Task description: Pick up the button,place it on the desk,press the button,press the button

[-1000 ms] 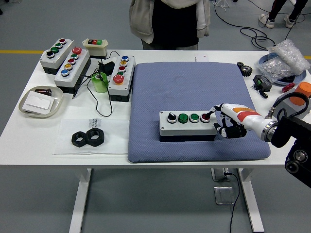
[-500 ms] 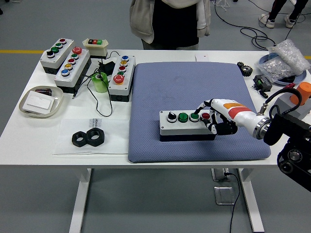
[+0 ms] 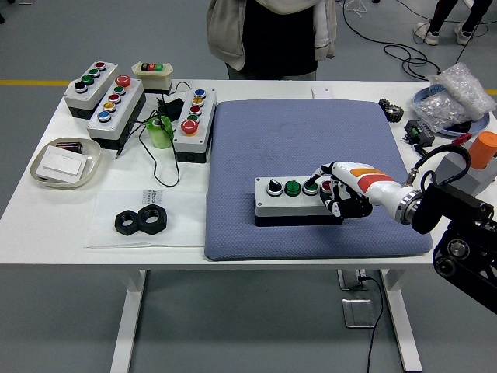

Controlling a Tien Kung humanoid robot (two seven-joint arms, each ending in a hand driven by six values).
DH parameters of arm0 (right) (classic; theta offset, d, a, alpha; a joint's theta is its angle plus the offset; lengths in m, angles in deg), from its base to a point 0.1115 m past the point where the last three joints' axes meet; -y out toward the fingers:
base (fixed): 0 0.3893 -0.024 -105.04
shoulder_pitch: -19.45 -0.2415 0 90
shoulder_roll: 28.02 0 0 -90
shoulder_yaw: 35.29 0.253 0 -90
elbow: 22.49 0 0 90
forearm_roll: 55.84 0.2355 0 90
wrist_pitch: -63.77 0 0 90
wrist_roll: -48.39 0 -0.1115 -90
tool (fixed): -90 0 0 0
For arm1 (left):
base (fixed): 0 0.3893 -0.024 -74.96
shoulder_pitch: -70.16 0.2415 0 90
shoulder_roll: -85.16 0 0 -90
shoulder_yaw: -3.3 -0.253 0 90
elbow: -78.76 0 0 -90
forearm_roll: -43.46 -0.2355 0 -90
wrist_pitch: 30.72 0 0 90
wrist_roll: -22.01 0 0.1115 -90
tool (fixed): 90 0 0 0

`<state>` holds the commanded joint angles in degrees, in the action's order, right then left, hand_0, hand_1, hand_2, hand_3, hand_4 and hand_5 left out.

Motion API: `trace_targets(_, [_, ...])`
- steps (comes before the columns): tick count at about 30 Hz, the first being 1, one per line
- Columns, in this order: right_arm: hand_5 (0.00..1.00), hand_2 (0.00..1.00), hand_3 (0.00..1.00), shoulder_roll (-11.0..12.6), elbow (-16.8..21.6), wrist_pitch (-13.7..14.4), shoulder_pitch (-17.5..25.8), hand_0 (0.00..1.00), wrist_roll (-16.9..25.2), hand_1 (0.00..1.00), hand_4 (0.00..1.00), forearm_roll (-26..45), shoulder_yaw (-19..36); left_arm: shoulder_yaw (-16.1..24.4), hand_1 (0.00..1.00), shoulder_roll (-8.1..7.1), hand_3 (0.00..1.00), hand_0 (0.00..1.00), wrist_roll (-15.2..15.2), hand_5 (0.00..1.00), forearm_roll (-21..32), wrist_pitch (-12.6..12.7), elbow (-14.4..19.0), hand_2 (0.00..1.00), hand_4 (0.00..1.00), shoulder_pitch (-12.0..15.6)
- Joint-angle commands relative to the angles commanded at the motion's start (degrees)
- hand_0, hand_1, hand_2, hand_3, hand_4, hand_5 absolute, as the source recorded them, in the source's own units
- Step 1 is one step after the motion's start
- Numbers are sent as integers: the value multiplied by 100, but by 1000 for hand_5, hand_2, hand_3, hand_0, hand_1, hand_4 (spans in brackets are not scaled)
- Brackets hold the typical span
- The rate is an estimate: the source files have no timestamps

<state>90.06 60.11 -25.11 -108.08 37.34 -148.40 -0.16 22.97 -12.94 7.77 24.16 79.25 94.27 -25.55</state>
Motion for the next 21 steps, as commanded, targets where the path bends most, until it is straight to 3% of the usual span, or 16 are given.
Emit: trace_targets(21, [2,101,702,-17,7,-51,-17,133,-64,2,507,-67,-108,66,782,9,773,746,-26,998,-104,-3,-9,856,542,25])
